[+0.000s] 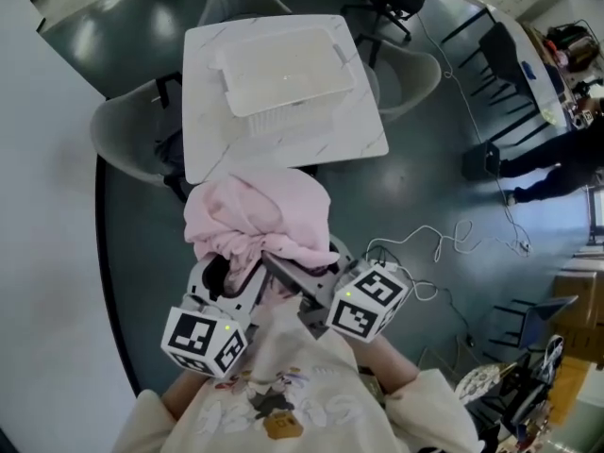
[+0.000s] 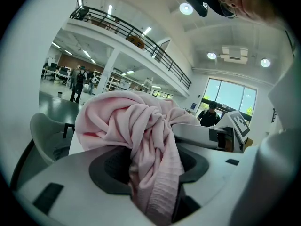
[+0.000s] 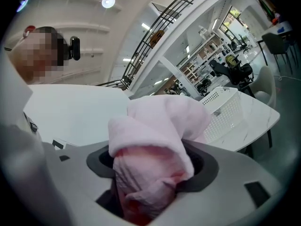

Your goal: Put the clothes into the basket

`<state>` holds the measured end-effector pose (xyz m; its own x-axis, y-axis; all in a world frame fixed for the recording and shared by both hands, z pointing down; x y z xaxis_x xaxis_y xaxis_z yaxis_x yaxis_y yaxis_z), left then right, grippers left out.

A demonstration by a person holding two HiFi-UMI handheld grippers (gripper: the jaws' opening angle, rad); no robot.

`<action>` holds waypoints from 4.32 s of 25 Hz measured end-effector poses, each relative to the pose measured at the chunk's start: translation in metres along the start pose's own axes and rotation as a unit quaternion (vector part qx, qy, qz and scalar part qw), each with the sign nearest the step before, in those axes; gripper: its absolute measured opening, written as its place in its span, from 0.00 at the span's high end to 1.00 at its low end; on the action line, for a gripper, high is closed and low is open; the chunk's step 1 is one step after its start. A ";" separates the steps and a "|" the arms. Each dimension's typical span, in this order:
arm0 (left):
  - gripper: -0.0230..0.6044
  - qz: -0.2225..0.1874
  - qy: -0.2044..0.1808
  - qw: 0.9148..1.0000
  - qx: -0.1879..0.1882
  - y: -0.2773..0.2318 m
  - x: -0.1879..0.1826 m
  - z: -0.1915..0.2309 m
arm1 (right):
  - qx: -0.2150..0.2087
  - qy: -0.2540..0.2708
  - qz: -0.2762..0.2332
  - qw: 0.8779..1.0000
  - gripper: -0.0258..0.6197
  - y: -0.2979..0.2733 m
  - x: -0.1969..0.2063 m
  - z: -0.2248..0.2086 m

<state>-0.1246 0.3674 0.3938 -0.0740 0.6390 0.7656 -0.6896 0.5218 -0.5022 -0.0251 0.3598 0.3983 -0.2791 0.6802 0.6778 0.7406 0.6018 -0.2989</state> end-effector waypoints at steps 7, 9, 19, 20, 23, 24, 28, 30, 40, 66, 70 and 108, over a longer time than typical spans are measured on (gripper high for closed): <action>0.57 -0.010 0.017 1.000 0.011 0.016 -0.006 0.022 | -0.003 -0.005 0.007 1.000 0.47 -0.023 -0.001 0.015; 0.57 -0.013 0.014 1.000 0.013 0.016 -0.011 0.028 | -0.004 -0.004 0.001 1.000 0.47 -0.029 -0.006 0.016; 0.57 -0.027 -0.007 1.000 -0.004 -0.017 -0.068 0.044 | -0.037 -0.007 -0.020 0.999 0.47 -0.051 -0.065 -0.010; 0.57 -0.026 -0.007 1.000 -0.009 -0.022 -0.076 0.046 | -0.041 -0.008 -0.020 0.999 0.47 -0.055 -0.073 -0.015; 0.57 -0.026 -0.011 0.999 -0.021 -0.038 -0.104 0.054 | -0.056 -0.009 -0.021 0.998 0.47 -0.067 -0.103 -0.027; 0.57 -0.026 -0.014 0.999 -0.025 -0.045 -0.114 0.057 | -0.060 -0.010 -0.023 0.998 0.47 -0.071 -0.113 -0.032; 0.57 -0.028 -0.024 0.999 -0.037 -0.072 -0.151 0.065 | -0.077 -0.010 -0.026 0.997 0.47 -0.084 -0.154 -0.053; 0.57 -0.031 -0.027 0.998 -0.044 -0.086 -0.169 0.069 | -0.085 -0.008 -0.026 0.996 0.47 -0.090 -0.174 -0.065; 0.57 -0.045 -0.029 0.996 -0.070 -0.151 -0.249 0.075 | -0.115 0.005 -0.023 0.993 0.47 -0.105 -0.268 -0.115; 0.57 -0.083 -0.022 0.992 -0.091 -0.262 -0.336 0.099 | -0.139 0.038 -0.026 0.989 0.47 -0.136 -0.380 -0.208; 0.57 -0.076 -0.017 0.993 -0.084 -0.280 -0.329 0.113 | -0.128 0.033 -0.024 0.991 0.47 -0.147 -0.374 -0.227; 0.57 0.017 0.096 0.994 -0.044 -0.371 -0.242 0.214 | -0.031 -0.043 0.102 0.993 0.47 -0.231 -0.303 -0.335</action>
<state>-0.0053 -0.1020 0.4813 0.0477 0.7486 0.6613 -0.6230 0.5398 -0.5661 0.0932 -0.1251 0.4869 -0.1683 0.8196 0.5476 0.8230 0.4226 -0.3795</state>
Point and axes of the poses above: the fingertips, and each gripper's own axes: y backward along the fingers, z to its left, x out of its underside, the point moved 4 cm from there along y, backward along the fingers, and after that the axes turned 10 degrees about z, right-handed, at the moved point
